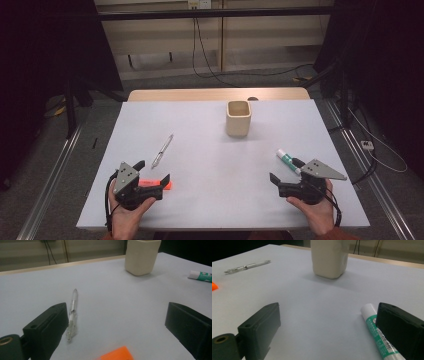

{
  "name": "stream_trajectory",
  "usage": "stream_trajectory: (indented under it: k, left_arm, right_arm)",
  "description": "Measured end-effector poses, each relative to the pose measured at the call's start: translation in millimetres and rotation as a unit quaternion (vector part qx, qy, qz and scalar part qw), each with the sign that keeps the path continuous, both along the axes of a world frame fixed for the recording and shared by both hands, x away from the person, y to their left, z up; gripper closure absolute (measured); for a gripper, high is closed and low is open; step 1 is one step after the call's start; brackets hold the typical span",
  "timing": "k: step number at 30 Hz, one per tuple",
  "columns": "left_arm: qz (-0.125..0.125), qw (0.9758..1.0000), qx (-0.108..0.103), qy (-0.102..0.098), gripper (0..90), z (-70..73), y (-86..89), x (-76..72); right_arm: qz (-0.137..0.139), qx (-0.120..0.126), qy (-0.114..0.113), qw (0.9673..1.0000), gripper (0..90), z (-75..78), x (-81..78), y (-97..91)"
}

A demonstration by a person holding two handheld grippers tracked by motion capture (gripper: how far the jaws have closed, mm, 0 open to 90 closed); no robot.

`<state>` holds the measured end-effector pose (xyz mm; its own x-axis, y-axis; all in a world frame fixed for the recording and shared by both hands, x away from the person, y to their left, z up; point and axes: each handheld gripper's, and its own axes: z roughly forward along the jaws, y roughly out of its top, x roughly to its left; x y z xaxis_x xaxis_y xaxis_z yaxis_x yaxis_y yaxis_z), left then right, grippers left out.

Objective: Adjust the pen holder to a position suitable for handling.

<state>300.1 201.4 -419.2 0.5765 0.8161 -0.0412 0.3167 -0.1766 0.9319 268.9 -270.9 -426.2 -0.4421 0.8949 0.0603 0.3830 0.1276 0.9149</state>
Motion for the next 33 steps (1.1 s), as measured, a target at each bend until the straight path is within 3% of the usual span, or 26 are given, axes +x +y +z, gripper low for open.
stream_trajectory:
  k: [6, 8, 16, 21, 25, 29, 33]
  left_arm:
    - [-0.005, 0.9999, 0.01, 0.008, 4.8, -1.3, -2.9, 1.3]
    - [-0.006, 0.9998, 0.018, 0.007, 4.8, -1.0, -4.0, -0.4]
    - [-0.001, 0.9999, 0.013, 0.009, 4.8, 0.8, 0.7, -2.9]
    - [-0.007, 0.9998, 0.016, 0.01, 4.8, 0.8, 0.5, -2.4]
    - [-0.008, 0.9998, 0.015, 0.011, 4.8, 0.5, -0.7, -2.5]
    - [-0.008, 0.9998, 0.018, 0.011, 4.8, 1.4, 0.6, -2.8]
    - [-0.007, 0.9998, 0.015, 0.011, 4.8, 1.6, 1.2, -3.3]
  right_arm:
    - [0.005, 0.001, 0.009, 0.9999, 4.2, 3.2, 3.4, -1.3]
    - [0.01, -0.006, 0.02, 0.9997, 9.1, 3.8, 7.9, 0.6]
    - [0.028, -0.016, 0.004, 0.9995, 11.7, 23.6, 32.1, 19.2]
    - [0.033, -0.036, 0.014, 0.9987, 18.5, 36.0, 62.7, 33.2]
    - [0.038, -0.04, 0.019, 0.9983, 16.7, 43.4, 89.3, 44.6]
    - [0.051, -0.031, 0.021, 0.998, 16.8, 52.3, 111.4, 47.8]
    - [0.047, -0.028, 0.026, 0.9982, 17.8, 59.4, 136.9, 47.1]
